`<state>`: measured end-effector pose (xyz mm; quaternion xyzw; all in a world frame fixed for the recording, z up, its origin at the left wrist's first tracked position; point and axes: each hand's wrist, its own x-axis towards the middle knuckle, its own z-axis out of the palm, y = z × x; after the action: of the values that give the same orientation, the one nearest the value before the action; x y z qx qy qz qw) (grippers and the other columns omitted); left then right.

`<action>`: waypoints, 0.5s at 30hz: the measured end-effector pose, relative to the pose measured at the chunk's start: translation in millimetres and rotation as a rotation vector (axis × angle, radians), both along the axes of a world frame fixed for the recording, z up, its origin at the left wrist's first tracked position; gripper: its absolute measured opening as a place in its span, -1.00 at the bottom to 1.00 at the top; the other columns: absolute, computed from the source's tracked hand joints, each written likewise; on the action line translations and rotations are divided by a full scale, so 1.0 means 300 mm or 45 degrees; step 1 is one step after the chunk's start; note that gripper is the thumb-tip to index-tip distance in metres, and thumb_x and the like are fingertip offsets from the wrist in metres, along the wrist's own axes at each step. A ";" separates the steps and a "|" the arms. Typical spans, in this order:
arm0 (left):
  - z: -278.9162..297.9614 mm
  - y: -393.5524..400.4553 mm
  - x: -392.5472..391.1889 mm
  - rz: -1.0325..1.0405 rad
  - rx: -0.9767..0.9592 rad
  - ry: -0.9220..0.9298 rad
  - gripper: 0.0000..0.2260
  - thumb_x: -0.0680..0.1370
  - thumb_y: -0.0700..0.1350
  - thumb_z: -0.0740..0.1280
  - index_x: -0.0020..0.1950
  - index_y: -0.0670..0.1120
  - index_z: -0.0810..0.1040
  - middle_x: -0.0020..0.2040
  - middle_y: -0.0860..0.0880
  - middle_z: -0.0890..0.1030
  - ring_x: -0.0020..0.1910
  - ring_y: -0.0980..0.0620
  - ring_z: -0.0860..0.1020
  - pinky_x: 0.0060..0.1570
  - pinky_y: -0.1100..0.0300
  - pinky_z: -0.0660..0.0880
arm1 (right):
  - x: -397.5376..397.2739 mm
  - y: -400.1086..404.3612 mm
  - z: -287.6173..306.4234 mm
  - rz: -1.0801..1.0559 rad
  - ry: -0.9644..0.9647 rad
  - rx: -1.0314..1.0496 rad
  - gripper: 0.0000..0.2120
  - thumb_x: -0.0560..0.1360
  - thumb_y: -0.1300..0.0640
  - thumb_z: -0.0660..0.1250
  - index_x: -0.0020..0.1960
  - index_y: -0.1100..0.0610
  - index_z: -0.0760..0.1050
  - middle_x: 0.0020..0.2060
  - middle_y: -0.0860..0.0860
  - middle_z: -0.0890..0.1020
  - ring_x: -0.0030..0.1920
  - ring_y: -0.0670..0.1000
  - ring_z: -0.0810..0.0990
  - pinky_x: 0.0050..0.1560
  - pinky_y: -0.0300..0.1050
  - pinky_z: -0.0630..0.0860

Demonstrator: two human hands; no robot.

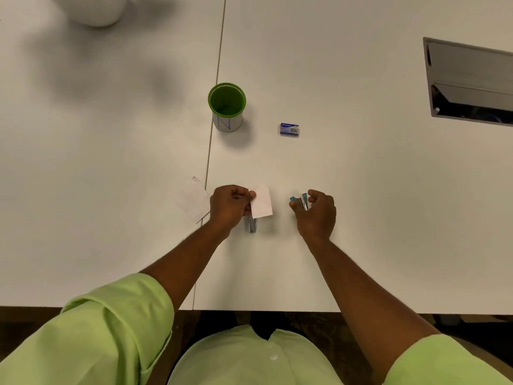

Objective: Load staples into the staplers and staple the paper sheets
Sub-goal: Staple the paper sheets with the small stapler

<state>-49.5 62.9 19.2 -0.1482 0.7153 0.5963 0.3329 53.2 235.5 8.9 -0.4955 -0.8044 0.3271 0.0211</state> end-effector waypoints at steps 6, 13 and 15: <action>-0.018 0.004 0.018 -0.013 -0.037 0.014 -0.87 0.50 -0.22 0.51 -0.21 -0.10 0.62 -0.20 -0.16 0.71 -0.23 -0.17 0.72 -0.16 0.01 0.68 | 0.034 0.017 -0.063 0.221 -0.268 0.109 -0.42 0.40 -0.01 0.57 0.31 0.14 0.46 0.22 0.10 0.49 0.22 0.17 0.47 0.18 -0.01 0.43; -0.027 -0.012 0.011 -0.007 -0.041 0.037 -0.87 0.49 -0.21 0.52 -0.21 -0.09 0.62 -0.20 -0.17 0.70 -0.25 -0.14 0.71 -0.20 0.05 0.68 | 0.044 0.035 -0.055 0.255 -0.155 -0.002 -0.65 0.51 0.09 0.47 0.27 0.07 0.52 0.17 0.05 0.55 0.12 0.07 0.58 0.16 -0.07 0.50; -0.025 -0.012 0.009 -0.007 -0.046 0.043 -0.87 0.49 -0.21 0.52 -0.21 -0.08 0.62 -0.19 -0.17 0.70 -0.24 -0.14 0.71 -0.21 0.07 0.68 | 0.039 0.031 -0.039 0.261 -0.034 -0.118 -0.68 0.53 0.12 0.44 0.26 0.07 0.54 0.13 0.01 0.57 0.04 -0.02 0.56 0.10 -0.14 0.47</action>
<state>-46.8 59.4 11.5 -0.1421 0.7320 0.5847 0.3196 64.8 244.9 -2.9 -0.4154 -0.8352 0.3575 -0.0461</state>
